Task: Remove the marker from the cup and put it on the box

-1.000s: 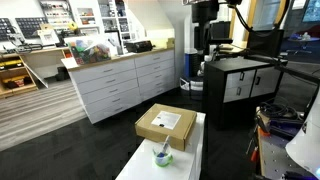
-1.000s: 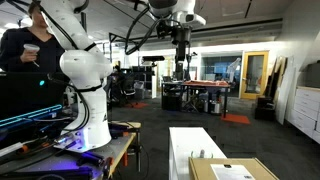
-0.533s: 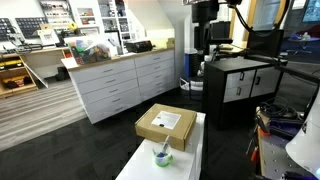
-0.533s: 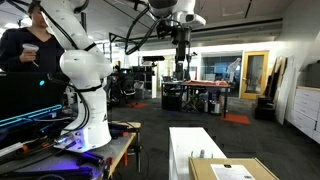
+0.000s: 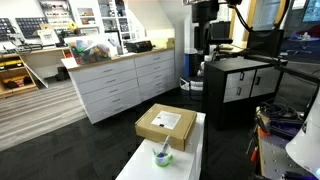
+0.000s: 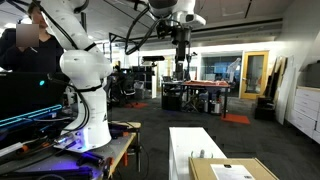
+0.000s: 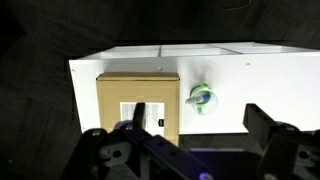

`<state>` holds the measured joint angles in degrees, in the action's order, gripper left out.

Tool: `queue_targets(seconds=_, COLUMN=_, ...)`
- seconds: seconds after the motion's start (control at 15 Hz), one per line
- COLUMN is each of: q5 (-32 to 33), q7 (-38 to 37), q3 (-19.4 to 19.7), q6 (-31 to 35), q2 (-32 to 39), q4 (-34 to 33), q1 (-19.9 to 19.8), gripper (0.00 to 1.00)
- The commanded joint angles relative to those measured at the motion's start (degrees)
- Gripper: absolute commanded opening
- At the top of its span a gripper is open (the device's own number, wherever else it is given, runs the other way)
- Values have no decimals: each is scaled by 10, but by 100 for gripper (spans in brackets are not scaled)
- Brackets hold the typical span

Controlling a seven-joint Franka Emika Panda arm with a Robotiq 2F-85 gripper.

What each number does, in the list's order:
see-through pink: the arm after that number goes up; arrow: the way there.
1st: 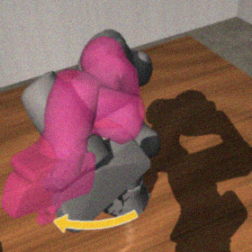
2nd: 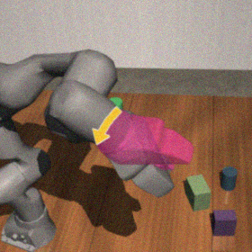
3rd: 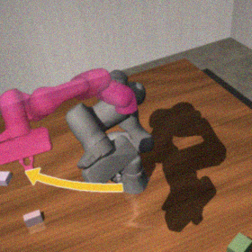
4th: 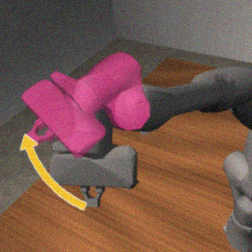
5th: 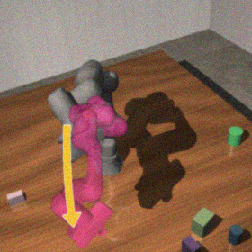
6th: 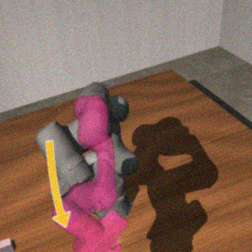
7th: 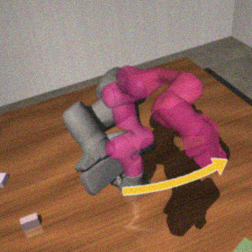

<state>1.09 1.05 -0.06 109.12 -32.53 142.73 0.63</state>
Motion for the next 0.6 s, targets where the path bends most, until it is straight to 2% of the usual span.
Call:
queue_targets(seconds=0.0, q5=0, q7=0, q3=0, q6=-1, q2=0, q4=-1, q1=0, gripper=100)
queue_targets(seconds=0.27, q5=2, q7=1, q3=-2, q6=3, q2=7, q4=2, q1=1, gripper=100)
queue_targets(seconds=0.53, q5=1, q7=19, q3=-6, q6=34, q2=27, q4=10, q1=10, gripper=100)
